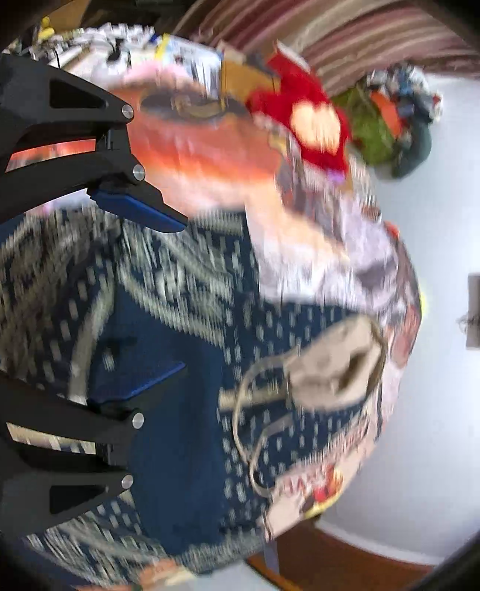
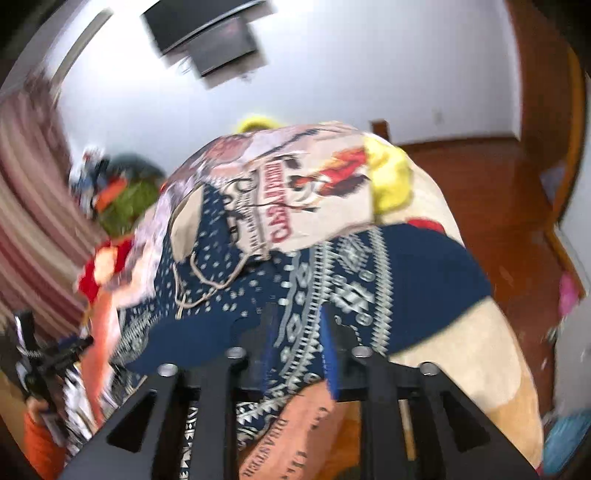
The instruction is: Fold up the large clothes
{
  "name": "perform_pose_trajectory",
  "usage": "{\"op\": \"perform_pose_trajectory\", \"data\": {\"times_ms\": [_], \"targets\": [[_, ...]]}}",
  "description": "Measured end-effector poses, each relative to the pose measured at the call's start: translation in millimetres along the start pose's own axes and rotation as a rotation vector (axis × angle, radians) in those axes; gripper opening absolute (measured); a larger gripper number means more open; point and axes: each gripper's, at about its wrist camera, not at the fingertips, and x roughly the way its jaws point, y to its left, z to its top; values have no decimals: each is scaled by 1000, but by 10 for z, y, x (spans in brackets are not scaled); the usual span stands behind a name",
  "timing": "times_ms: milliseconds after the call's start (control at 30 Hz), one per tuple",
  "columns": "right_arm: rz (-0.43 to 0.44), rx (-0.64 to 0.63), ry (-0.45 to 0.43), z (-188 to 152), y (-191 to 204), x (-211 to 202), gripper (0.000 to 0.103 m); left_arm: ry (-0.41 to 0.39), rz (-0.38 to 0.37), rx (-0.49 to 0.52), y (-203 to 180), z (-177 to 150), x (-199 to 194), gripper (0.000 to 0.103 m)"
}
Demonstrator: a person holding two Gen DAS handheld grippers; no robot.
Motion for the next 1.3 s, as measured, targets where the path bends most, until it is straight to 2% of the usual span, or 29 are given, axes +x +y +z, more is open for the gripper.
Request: {"op": "perform_pose_trajectory", "data": {"times_ms": [33,67,167,367,467,567,633,800,933,1133,1167,1300], "targets": [[10,43,12,-7,-99,-3,69,14,-31,6,-100,40,47,72],[28,100,20,-23,-232,-12,87,22,-48,12,-168,60,76,71],[79,217,17,-66,-543,-11,90,77,-94,40,-463,149,295,71],[45,371,153,-101,-1065,319,90,253,-209,17,-843,186,829,72],[45,427,187,-99,-1261,501,90,339,-264,-19,-966,160,1080,71],[64,458,201,-69,-1359,648,90,309,-210,32,-1125,168,1138,76],[65,444,177,-26,-1376,687,89,297,-194,86,-1242,174,1147,79],[54,448,133,66,-1451,830,72,270,-176,138,-1365,175,1138,80],[21,462,102,120,-1506,912,49,270,-192,115,-1343,194,1153,80],[9,403,55,190,-1416,874,18,260,-182,109,-1264,183,1079,80],[25,393,42,197,-1382,846,15,256,-182,110,-1244,180,1056,80],[48,326,-10,257,-1174,703,13,216,-178,107,-1144,163,866,80]]}}
